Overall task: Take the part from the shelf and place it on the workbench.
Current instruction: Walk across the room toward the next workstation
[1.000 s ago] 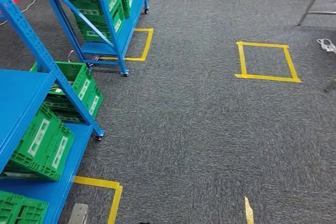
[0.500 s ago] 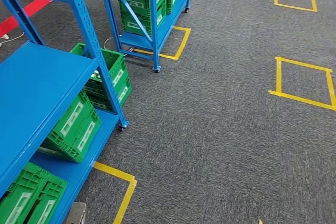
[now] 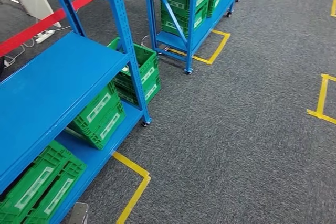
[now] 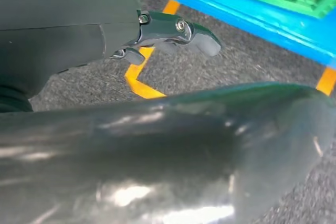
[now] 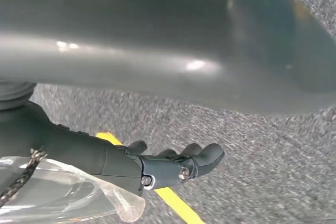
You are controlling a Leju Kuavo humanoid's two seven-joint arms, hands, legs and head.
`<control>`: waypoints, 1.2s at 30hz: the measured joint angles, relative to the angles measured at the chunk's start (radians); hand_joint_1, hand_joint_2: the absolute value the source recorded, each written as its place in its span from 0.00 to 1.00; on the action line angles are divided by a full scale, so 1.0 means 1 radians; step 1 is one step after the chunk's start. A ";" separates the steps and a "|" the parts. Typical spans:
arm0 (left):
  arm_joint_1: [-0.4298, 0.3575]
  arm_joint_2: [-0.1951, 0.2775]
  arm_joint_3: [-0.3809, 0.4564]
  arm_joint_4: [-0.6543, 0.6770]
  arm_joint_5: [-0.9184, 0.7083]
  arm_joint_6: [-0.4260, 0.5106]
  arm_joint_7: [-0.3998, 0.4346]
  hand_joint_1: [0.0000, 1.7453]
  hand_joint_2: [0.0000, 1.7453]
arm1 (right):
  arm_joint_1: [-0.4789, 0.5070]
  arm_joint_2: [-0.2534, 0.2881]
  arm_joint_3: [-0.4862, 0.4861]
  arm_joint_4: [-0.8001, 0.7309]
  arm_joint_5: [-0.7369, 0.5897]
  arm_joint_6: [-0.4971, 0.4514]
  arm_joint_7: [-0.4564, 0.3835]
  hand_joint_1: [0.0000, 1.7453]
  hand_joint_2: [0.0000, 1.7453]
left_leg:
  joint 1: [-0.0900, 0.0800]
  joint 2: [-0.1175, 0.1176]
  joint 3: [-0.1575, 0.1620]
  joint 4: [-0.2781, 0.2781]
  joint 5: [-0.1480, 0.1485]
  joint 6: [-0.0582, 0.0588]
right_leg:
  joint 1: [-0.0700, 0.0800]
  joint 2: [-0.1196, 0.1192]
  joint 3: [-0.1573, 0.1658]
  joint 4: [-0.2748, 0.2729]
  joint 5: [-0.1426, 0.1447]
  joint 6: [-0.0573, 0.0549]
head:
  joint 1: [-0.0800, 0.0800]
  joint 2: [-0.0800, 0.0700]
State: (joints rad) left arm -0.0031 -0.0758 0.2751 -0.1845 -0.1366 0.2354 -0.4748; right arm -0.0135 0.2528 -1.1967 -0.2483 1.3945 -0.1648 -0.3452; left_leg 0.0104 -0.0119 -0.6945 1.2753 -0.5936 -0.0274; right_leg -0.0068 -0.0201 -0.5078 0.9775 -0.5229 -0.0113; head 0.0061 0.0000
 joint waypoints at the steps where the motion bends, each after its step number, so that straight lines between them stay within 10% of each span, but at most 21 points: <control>1: 0.001 0.000 0.001 0.000 0.000 0.000 -0.001 0.00 0.00 | 0.000 0.000 0.000 0.000 0.000 0.000 0.000 0.00 0.00 | 0.000 0.003 -0.005 0.013 0.007 -0.001 | 0.001 -0.015 0.003 0.000 -0.003 0.000 | 0.000 0.000; 5: 0.002 0.003 0.002 0.000 0.000 0.000 -0.002 0.00 0.00 | -0.003 0.000 0.000 0.000 0.001 0.001 0.000 0.00 0.00 | -0.009 0.062 0.111 -0.208 0.116 0.011 | 0.006 -0.065 0.019 0.001 -0.018 0.008 | -0.001 0.000; 9: 0.002 0.004 0.003 0.000 0.000 0.000 -0.004 0.00 0.00 | -0.006 0.000 0.000 0.000 0.003 0.001 -0.001 0.00 0.00 | -0.019 0.070 0.137 -0.269 0.119 0.039 | 0.011 -0.103 0.030 -0.002 -0.033 0.028 | 0.001 0.000; 12: 0.004 0.005 0.005 0.000 -0.001 0.000 -0.004 0.00 0.00 | -0.011 0.000 0.000 0.000 0.004 0.002 -0.002 0.00 0.00 | -0.010 0.037 0.142 -0.278 0.125 0.057 | 0.005 -0.038 0.003 0.073 -0.082 0.041 | 0.008 0.000; 15: -0.001 0.005 0.007 0.000 -0.001 0.000 -0.004 0.00 0.00 | -0.008 0.000 0.000 0.000 0.006 0.003 -0.003 0.00 0.00 | -0.009 -0.001 0.142 -0.278 0.124 0.063 | 0.000 0.016 -0.107 0.275 -0.158 0.047 | 0.012 0.000; 17: 0.000 0.005 0.008 0.000 -0.002 0.000 -0.004 0.00 0.00 | -0.006 0.000 0.000 0.000 0.006 0.003 -0.003 0.00 0.00 | -0.008 -0.031 0.146 -0.277 0.121 0.062 | -0.003 0.020 -0.135 0.291 -0.127 0.049 | 0.012 0.000; 20: -0.001 0.004 0.009 0.000 -0.002 0.000 -0.004 0.00 0.00 | -0.006 0.000 0.001 0.001 0.007 0.003 -0.003 0.00 0.00 | -0.005 -0.075 0.154 -0.272 0.112 0.049 | -0.011 0.067 -0.070 0.104 -0.008 0.050 | 0.012 0.000; 24: 0.001 0.006 0.010 0.000 -0.003 0.000 -0.004 0.00 0.00 | -0.007 0.000 0.001 0.001 0.007 0.005 -0.003 0.00 0.00 | -0.001 -0.119 0.143 -0.267 0.108 0.025 | -0.011 0.090 -0.025 0.029 -0.002 0.029 | 0.010 0.000; 27: 0.003 0.006 0.011 0.000 -0.004 0.000 -0.004 0.00 0.00 | -0.005 0.000 0.002 0.001 0.007 0.007 -0.007 0.00 0.00 | -0.003 -0.063 0.118 -0.211 0.076 0.012 | -0.013 0.052 -0.013 0.020 -0.005 0.009 | 0.004 0.000; 31: -0.001 0.005 0.011 0.000 -0.007 0.001 -0.002 0.00 0.00 | -0.003 0.000 0.003 0.002 0.007 0.005 -0.005 0.00 0.00 | -0.004 0.001 -0.003 0.022 -0.007 0.005 | -0.005 -0.011 0.007 0.019 -0.025 -0.005 | -0.002 0.000; 36: 0.003 0.006 0.012 0.000 -0.008 0.002 0.003 0.00 0.00 | -0.004 0.001 0.004 0.002 0.007 0.004 -0.001 0.00 0.00 | -0.020 0.071 0.088 -0.190 0.128 0.036 | 0.006 -0.074 0.048 0.017 -0.065 0.005 | -0.002 0.000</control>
State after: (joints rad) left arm -0.0006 -0.0702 0.2875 -0.1843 -0.1442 0.2377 -0.4722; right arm -0.0178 0.2535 -1.1931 -0.2468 1.4016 -0.1613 -0.3462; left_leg -0.0101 0.0595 -0.6066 1.0850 -0.4656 0.0087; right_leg -0.0008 -0.0943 -0.4602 0.9949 -0.5875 -0.0058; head 0.0045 0.0000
